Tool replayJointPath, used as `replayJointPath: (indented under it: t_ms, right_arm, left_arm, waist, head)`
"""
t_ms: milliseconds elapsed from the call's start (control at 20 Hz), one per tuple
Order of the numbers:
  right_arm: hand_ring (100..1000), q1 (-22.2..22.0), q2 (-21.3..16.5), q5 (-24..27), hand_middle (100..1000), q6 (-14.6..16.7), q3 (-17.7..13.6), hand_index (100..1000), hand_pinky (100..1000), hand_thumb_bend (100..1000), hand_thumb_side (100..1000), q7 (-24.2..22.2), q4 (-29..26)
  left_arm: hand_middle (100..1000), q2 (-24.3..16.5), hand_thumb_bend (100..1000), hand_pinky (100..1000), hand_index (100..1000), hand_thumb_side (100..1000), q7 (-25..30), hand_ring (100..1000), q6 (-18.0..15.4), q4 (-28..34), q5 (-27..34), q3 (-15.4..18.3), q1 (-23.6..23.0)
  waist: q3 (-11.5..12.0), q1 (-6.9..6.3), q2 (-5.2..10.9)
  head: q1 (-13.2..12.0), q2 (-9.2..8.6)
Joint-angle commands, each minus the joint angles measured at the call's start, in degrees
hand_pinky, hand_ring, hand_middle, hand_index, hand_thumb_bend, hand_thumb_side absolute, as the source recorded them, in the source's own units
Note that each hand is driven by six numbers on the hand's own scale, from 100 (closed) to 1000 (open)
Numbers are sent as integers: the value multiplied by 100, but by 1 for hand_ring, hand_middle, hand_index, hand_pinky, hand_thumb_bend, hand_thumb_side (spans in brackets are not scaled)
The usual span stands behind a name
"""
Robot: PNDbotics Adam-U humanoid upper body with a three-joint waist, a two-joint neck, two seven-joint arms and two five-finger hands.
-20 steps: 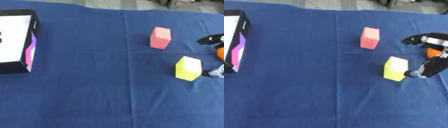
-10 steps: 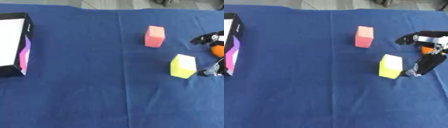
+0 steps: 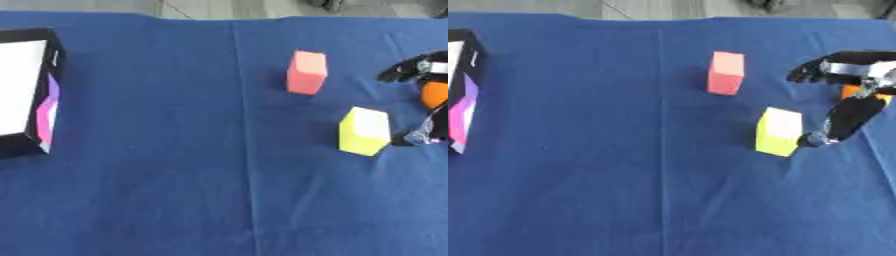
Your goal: Pick up the objects with one hand, pass them to the other hand, and then place them into the box on the other side of the table.
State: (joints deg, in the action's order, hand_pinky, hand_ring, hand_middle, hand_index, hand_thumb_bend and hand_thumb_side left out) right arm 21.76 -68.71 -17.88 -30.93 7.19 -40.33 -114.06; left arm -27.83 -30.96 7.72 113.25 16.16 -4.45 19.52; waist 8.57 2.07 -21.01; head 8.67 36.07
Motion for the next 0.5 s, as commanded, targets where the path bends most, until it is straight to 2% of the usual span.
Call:
replayJointPath:
  t_ms: [50, 500]
  right_arm:
    - [947, 83, -81, -200, 888, -138, -78, 924, 924, 534, 178, -329, -46]
    - [945, 141, 30, -314, 883, -115, 45, 924, 921, 538, 198, -542, 63]
  left_arm:
    - [771, -191, 199, 791, 914, 898, 25, 716, -49, 134, -15, 9, 16]
    - [771, -220, 197, 790, 914, 900, 57, 716, -40, 134, 8, -11, 24]
  waist:
    - [4, -25, 104]
    - [54, -33, 95]
  head:
    - [-4, -45]
    - [2, -14]
